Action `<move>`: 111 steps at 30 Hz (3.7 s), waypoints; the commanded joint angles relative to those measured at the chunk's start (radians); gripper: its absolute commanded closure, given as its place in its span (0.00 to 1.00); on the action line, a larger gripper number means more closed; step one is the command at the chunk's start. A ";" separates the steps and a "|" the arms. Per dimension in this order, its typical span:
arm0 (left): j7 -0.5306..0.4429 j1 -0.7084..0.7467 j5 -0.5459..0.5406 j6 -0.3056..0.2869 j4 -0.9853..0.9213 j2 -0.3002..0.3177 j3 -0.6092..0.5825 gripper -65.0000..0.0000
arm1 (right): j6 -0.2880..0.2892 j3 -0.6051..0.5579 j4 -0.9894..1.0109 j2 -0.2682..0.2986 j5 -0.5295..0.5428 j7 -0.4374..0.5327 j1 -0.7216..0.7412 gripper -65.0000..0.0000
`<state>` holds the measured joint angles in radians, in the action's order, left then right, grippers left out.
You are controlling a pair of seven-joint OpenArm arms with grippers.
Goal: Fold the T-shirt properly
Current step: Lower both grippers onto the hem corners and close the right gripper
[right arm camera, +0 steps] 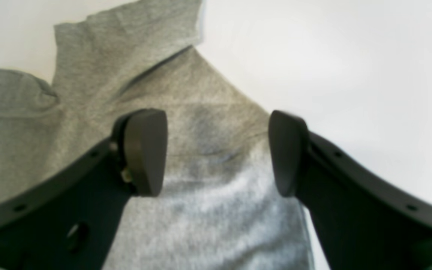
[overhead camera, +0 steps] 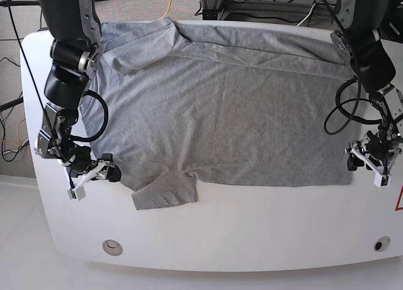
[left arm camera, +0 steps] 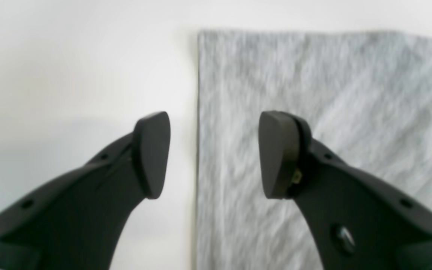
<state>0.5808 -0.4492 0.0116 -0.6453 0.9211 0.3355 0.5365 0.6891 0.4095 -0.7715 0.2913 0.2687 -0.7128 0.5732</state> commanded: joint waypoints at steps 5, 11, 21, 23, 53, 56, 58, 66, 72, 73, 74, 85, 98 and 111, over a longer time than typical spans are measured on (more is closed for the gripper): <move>-0.039 -0.057 -0.025 0.004 -0.022 0.023 -0.012 0.46 | 0.009 0.004 0.023 0.018 -0.008 0.065 0.054 0.38; -0.086 -0.055 -0.026 0.019 -0.077 0.011 -0.030 0.45 | 0.009 0.003 0.104 0.009 -0.079 0.136 0.109 0.37; -0.126 -0.059 -0.029 0.022 -0.125 0.012 -0.035 0.45 | 0.009 -0.003 0.220 0.006 -0.162 0.236 0.126 0.37; -0.123 -0.056 -0.029 0.023 -0.121 0.011 -0.032 0.45 | 0.009 -0.009 0.231 0.005 -0.170 0.252 0.123 0.37; -0.113 -0.027 -0.013 0.025 -0.112 0.045 -0.020 0.44 | -0.088 -0.215 0.249 0.010 -0.110 0.352 0.011 0.37; -0.113 -0.020 -0.002 0.028 -0.111 0.043 -0.017 0.44 | -0.092 -0.209 0.254 0.008 -0.114 0.345 0.018 0.37; -0.114 -0.014 0.006 0.031 -0.110 0.044 -0.017 0.44 | -0.090 -0.200 0.255 0.008 -0.118 0.340 0.024 0.37; -0.110 -0.011 -0.003 0.034 -0.114 0.045 -0.030 0.43 | -0.087 -0.186 0.254 0.013 -0.125 0.329 0.022 0.39; -0.116 -0.020 -0.003 0.047 -0.116 0.057 -0.046 0.44 | -0.069 -0.195 0.248 0.017 -0.124 0.332 0.023 0.46; -0.116 -0.020 -0.003 0.048 -0.116 0.058 -0.050 0.44 | -0.068 -0.195 0.249 0.017 -0.123 0.333 0.022 0.47; -0.116 -0.020 -0.002 0.048 -0.116 0.059 -0.053 0.44 | -0.067 -0.195 0.248 0.016 -0.122 0.334 0.023 0.47; -0.113 -0.022 0.004 0.044 -0.115 0.057 -0.053 0.44 | -0.064 -0.196 0.241 0.015 -0.110 0.354 0.022 0.45; -0.110 -0.012 0.004 0.048 -0.115 0.059 -0.040 0.44 | -0.068 -0.199 0.228 0.010 -0.105 0.362 0.014 0.42; -0.128 0.013 0.012 0.071 -0.125 0.061 -0.025 0.44 | -0.061 -0.185 0.217 -0.018 -0.101 0.356 0.011 0.59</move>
<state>0.4805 -0.4088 0.0349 -0.5819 0.7818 0.3752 0.5117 0.6247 0.2249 -0.5434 0.2768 0.1833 -0.3252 0.5713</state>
